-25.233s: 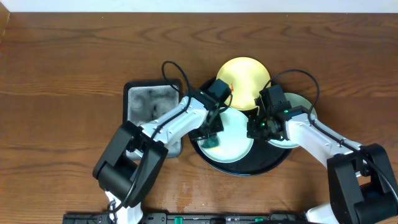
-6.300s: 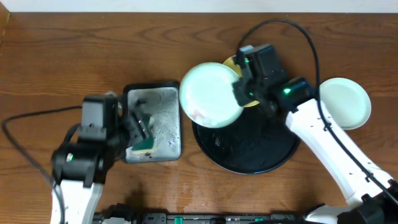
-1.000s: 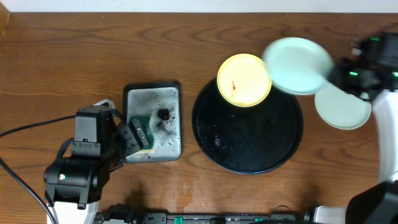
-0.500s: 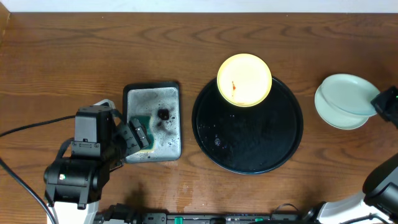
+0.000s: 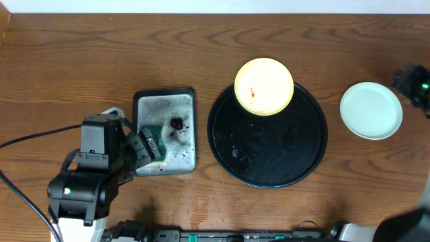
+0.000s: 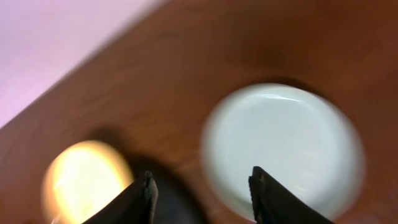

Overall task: Clean dirty plates on tray and stack at the side
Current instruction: 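Grip the rim of the yellow plate on the black tray with the right gripper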

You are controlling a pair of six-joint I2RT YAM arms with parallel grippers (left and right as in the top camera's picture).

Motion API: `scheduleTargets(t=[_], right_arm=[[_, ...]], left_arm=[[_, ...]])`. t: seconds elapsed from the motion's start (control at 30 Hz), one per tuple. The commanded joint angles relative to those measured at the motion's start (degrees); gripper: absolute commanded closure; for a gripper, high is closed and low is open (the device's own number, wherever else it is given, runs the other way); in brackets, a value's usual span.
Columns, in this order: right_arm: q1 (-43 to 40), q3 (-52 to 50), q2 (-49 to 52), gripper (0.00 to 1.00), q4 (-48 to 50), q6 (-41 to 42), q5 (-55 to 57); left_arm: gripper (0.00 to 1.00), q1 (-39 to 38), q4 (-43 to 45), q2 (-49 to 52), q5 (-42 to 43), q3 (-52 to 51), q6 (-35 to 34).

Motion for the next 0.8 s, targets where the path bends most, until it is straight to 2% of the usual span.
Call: scheduleTargets(t=[0.0, 0.17, 0.27, 0.33, 0.47, 0.7, 0.77], right_arm=[[9.35, 0.33, -3.04, 0.54, -2.27, -8.02, -6.93], [25.09, -0.48, -0.02, 0.53, -5.75, -9.01, 1.84], [32.02, -0.85, 5.01, 0.44, -3.13, -9.01, 9.88], [34.91, -0.85, 9.2, 0.43, 0.13, -9.01, 16.37], [36.68, -0.85, 17.92, 0.44, 7.74, -8.92, 24.35], [35.36, -0.85, 27.85, 0.48, 13.18, -3.61, 23.93], [35.32, -0.85, 29.07, 0.54, 13.05, -3.63, 21.92]], left_arm=[[0.12, 0.22, -0.11, 0.0, -0.09, 1.27, 0.72], [0.12, 0.22, -0.11, 0.0, -0.07, 1.27, 0.72], [0.12, 0.22, -0.11, 0.0, -0.09, 1.27, 0.72], [0.12, 0.22, -0.11, 0.0, -0.07, 1.27, 0.72], [0.12, 0.22, -0.11, 0.0, -0.07, 1.27, 0.72], [0.12, 0.22, -0.11, 0.0, -0.07, 1.27, 0.72], [0.12, 0.22, -0.11, 0.0, -0.09, 1.27, 0.72]])
